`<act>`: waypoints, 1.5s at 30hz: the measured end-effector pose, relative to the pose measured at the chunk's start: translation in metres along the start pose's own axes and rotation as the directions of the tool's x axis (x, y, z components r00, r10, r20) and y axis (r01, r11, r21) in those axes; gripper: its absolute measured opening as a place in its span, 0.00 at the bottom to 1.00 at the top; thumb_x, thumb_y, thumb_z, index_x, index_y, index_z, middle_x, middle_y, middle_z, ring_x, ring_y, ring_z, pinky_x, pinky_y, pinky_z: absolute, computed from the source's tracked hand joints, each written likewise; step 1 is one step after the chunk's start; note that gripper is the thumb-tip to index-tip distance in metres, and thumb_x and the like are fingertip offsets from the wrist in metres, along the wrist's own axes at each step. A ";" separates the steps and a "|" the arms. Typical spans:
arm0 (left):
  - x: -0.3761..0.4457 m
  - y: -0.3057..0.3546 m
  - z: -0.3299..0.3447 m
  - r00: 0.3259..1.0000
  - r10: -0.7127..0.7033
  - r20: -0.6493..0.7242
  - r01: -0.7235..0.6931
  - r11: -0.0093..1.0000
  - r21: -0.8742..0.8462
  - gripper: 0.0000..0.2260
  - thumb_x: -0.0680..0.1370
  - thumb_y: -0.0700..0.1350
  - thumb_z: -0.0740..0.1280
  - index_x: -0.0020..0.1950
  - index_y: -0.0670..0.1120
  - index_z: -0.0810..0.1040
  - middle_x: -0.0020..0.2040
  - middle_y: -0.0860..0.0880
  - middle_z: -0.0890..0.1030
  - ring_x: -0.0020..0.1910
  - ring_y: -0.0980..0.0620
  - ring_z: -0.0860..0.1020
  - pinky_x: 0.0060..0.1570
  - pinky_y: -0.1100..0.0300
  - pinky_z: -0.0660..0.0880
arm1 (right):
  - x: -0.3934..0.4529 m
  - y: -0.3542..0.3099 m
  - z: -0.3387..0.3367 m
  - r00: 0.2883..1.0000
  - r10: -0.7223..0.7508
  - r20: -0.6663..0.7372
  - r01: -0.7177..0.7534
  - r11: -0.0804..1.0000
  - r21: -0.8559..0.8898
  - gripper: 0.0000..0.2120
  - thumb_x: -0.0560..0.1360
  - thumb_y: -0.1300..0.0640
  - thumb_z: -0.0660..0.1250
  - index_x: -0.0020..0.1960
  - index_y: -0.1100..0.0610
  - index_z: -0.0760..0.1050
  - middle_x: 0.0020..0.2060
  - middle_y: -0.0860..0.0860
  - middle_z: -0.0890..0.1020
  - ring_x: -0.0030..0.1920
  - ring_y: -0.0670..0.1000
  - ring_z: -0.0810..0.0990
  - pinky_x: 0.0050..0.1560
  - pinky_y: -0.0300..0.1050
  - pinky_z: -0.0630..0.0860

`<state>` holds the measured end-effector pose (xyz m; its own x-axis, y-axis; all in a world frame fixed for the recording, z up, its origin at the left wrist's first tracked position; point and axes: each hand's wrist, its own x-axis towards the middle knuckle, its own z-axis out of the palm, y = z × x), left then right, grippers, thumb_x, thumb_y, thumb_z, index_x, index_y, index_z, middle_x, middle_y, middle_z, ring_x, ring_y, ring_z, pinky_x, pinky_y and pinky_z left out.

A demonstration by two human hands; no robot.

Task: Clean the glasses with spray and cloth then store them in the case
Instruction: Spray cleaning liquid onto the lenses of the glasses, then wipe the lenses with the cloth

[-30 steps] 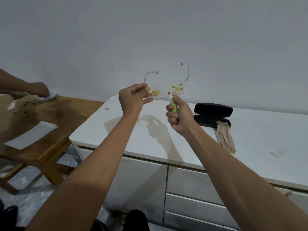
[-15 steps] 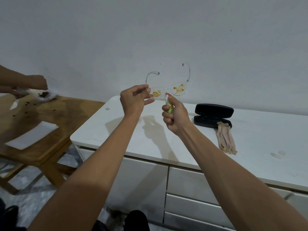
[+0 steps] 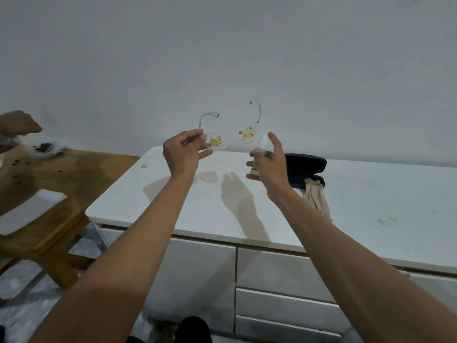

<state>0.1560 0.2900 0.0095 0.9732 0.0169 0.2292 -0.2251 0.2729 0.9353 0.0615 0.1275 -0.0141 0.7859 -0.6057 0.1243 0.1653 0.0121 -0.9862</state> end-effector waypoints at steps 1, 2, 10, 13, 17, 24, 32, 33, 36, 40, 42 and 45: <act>0.000 -0.002 0.001 1.000 -0.002 0.003 0.002 1.000 0.000 0.07 0.75 0.31 0.73 0.52 0.36 0.85 0.43 0.39 0.85 0.37 0.45 0.86 0.38 0.53 0.84 | 0.003 0.000 -0.007 0.999 -0.023 -0.034 0.023 1.000 -0.013 0.22 0.81 0.59 0.64 0.74 0.50 0.67 0.54 0.56 0.81 0.44 0.52 0.82 0.42 0.52 0.85; -0.001 -0.003 0.003 1.000 -0.004 0.007 0.004 1.000 -0.002 0.07 0.75 0.31 0.72 0.52 0.36 0.85 0.43 0.39 0.85 0.37 0.45 0.85 0.38 0.54 0.84 | 0.005 -0.001 -0.015 0.996 -0.042 -0.076 0.040 0.999 -0.021 0.19 0.80 0.60 0.66 0.71 0.53 0.71 0.54 0.57 0.82 0.45 0.52 0.82 0.44 0.53 0.84; -0.011 -0.016 0.025 0.998 -0.020 0.057 0.020 1.000 -0.004 0.07 0.75 0.31 0.72 0.53 0.35 0.84 0.42 0.40 0.85 0.35 0.46 0.85 0.37 0.54 0.84 | -0.001 -0.022 -0.099 0.898 -0.206 -0.389 0.161 0.976 -0.145 0.13 0.77 0.60 0.72 0.60 0.57 0.78 0.45 0.52 0.85 0.34 0.40 0.81 0.31 0.24 0.71; -0.019 -0.024 0.038 0.997 -0.037 0.072 0.037 0.999 -0.004 0.07 0.75 0.31 0.73 0.53 0.35 0.84 0.43 0.39 0.85 0.36 0.45 0.85 0.37 0.54 0.84 | -0.005 -0.023 -0.136 0.845 -0.219 -0.487 0.150 0.973 -0.177 0.14 0.76 0.61 0.73 0.61 0.55 0.78 0.48 0.53 0.85 0.38 0.45 0.82 0.31 0.23 0.71; -0.032 -0.034 0.060 0.993 -0.058 0.108 0.058 0.998 0.002 0.07 0.75 0.32 0.73 0.53 0.35 0.84 0.41 0.40 0.85 0.35 0.46 0.85 0.37 0.53 0.84 | -0.017 -0.019 -0.182 0.775 -0.226 -0.590 0.100 0.966 -0.239 0.14 0.77 0.61 0.72 0.62 0.54 0.78 0.48 0.52 0.84 0.39 0.47 0.82 0.38 0.30 0.75; -0.058 -0.050 0.092 0.980 -0.095 0.174 0.092 0.995 0.026 0.06 0.75 0.31 0.72 0.51 0.37 0.85 0.39 0.44 0.85 0.33 0.48 0.85 0.38 0.53 0.85 | -0.042 -0.002 -0.249 0.627 -0.219 -0.748 -0.038 0.950 -0.310 0.15 0.77 0.61 0.72 0.62 0.52 0.79 0.47 0.50 0.84 0.47 0.54 0.83 0.54 0.48 0.79; -0.073 -0.054 0.108 0.970 -0.109 0.217 0.105 0.994 0.029 0.06 0.75 0.31 0.72 0.50 0.38 0.85 0.39 0.42 0.84 0.33 0.47 0.84 0.37 0.55 0.84 | -0.060 0.025 -0.272 0.585 -0.124 -0.801 -0.223 0.925 -0.306 0.14 0.78 0.61 0.70 0.62 0.53 0.78 0.53 0.55 0.85 0.55 0.58 0.81 0.53 0.45 0.72; -0.073 -0.053 0.109 0.970 -0.109 0.216 0.105 0.994 0.029 0.06 0.75 0.31 0.72 0.51 0.37 0.85 0.39 0.42 0.84 0.33 0.47 0.84 0.36 0.55 0.84 | -0.060 0.028 -0.272 0.589 -0.122 -0.799 -0.237 0.919 -0.314 0.13 0.78 0.60 0.70 0.62 0.53 0.78 0.54 0.55 0.85 0.56 0.59 0.81 0.52 0.45 0.72; -0.073 -0.051 0.109 0.970 -0.104 0.219 0.100 0.995 0.030 0.06 0.75 0.31 0.72 0.51 0.36 0.85 0.39 0.42 0.84 0.32 0.48 0.84 0.36 0.55 0.84 | -0.059 0.028 -0.271 0.583 -0.122 -0.803 -0.282 0.897 -0.341 0.16 0.77 0.58 0.70 0.64 0.53 0.76 0.58 0.54 0.83 0.59 0.59 0.80 0.55 0.48 0.73; -0.073 -0.050 0.107 0.971 -0.100 0.219 0.096 0.995 0.028 0.06 0.75 0.31 0.72 0.50 0.37 0.85 0.38 0.43 0.84 0.31 0.49 0.83 0.37 0.54 0.84 | -0.055 0.015 -0.258 0.513 -0.367 -0.776 -0.273 0.788 -0.553 0.29 0.73 0.57 0.73 0.73 0.53 0.68 0.68 0.57 0.73 0.68 0.61 0.70 0.65 0.59 0.70; -0.072 -0.050 0.105 0.972 -0.102 0.214 0.098 0.995 0.030 0.06 0.75 0.31 0.72 0.51 0.36 0.85 0.38 0.43 0.84 0.32 0.49 0.84 0.38 0.53 0.85 | -0.051 0.009 -0.247 0.525 -0.508 -0.683 -0.192 0.711 -0.677 0.28 0.73 0.58 0.72 0.72 0.53 0.69 0.65 0.57 0.74 0.66 0.60 0.71 0.65 0.59 0.69; -0.071 -0.050 0.103 0.972 -0.112 0.209 0.109 0.994 0.026 0.06 0.75 0.31 0.72 0.51 0.36 0.85 0.38 0.43 0.84 0.32 0.48 0.84 0.39 0.51 0.85 | -0.045 0.006 -0.228 0.629 -0.614 -0.478 0.008 0.619 -0.785 0.21 0.75 0.61 0.69 0.67 0.54 0.74 0.55 0.54 0.79 0.58 0.58 0.75 0.58 0.53 0.73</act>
<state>0.0930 0.1757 -0.0257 0.9610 -0.2147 0.1741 -0.1187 0.2484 0.9614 -0.1085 -0.0270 -0.0508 0.1081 -0.7683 0.6309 -0.3597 -0.6219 -0.6956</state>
